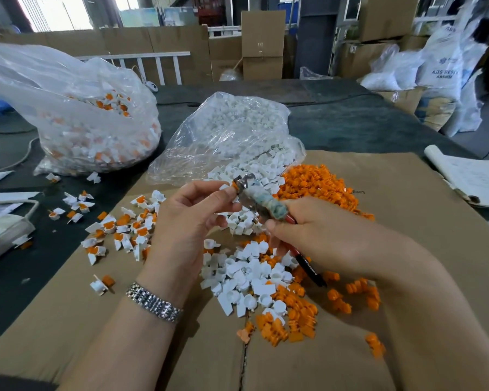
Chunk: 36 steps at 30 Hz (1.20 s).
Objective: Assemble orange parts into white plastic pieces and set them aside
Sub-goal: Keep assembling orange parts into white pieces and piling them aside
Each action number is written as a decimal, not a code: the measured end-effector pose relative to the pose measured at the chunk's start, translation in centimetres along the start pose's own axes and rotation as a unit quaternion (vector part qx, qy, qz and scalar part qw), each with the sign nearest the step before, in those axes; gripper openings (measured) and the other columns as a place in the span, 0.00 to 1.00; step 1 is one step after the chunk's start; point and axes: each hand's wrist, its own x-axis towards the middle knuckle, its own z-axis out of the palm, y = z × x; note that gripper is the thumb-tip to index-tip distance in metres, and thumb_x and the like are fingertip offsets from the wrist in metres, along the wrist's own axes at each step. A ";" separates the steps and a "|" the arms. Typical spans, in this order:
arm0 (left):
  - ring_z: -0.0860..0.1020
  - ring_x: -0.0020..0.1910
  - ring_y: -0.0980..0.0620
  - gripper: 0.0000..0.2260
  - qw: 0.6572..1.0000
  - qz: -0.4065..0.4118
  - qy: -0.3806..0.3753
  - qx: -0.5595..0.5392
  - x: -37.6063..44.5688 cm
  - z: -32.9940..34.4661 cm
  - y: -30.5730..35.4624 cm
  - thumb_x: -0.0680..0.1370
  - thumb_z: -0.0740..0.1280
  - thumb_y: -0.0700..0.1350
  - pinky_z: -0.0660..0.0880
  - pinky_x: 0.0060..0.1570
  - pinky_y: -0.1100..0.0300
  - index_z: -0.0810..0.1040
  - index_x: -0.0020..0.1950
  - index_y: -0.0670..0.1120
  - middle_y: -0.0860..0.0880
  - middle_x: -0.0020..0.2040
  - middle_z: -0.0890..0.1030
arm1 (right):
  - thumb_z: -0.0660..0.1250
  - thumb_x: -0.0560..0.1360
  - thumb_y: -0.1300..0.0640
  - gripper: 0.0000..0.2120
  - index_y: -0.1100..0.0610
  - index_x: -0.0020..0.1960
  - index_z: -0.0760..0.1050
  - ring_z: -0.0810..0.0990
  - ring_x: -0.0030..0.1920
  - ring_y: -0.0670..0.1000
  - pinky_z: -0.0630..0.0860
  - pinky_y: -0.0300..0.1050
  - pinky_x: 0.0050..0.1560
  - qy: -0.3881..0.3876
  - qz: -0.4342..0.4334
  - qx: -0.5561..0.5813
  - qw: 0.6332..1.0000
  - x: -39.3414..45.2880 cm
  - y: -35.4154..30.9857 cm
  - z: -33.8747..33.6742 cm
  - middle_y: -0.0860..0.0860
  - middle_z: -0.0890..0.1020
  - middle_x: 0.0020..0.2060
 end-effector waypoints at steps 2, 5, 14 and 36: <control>0.85 0.42 0.49 0.12 1.000 -0.004 0.000 0.001 0.1 -0.1 -0.1 0.72 0.77 0.40 0.77 0.34 0.64 0.83 0.53 0.38 0.44 0.45 0.87 | 0.57 0.84 0.47 0.17 0.60 0.50 0.74 0.80 0.42 0.57 0.77 0.50 0.45 0.007 -0.004 -0.006 1.000 0.1 -0.2 0.3 0.58 0.82 0.44; 0.85 0.41 0.49 0.13 1.000 -0.003 -0.003 -0.005 0.1 -0.2 -0.2 0.70 0.77 0.41 0.77 0.34 0.64 0.83 0.53 0.38 0.44 0.45 0.86 | 0.55 0.84 0.44 0.11 0.52 0.51 0.66 0.73 0.38 0.47 0.71 0.40 0.38 0.032 -0.010 -0.052 0.998 0.5 -0.6 0.8 0.47 0.74 0.38; 0.86 0.41 0.49 0.08 0.999 -0.032 -0.004 -0.015 0.2 -0.3 -0.2 0.72 0.76 0.41 0.80 0.39 0.65 0.86 0.48 0.40 0.43 0.42 0.86 | 0.57 0.83 0.44 0.18 0.56 0.48 0.76 0.74 0.32 0.48 0.73 0.43 0.34 0.074 -0.003 -0.073 0.995 1.1 0.0 1.0 0.52 0.78 0.36; 0.74 0.57 0.56 0.11 0.761 0.163 -0.035 0.627 1.2 -1.7 -1.5 0.78 0.73 0.43 0.67 0.55 0.63 0.84 0.59 0.54 0.56 0.55 0.77 | 0.64 0.76 0.34 0.30 0.55 0.67 0.67 0.68 0.67 0.64 0.64 0.64 0.66 0.189 0.218 -0.198 0.937 4.3 4.7 2.0 0.60 0.71 0.66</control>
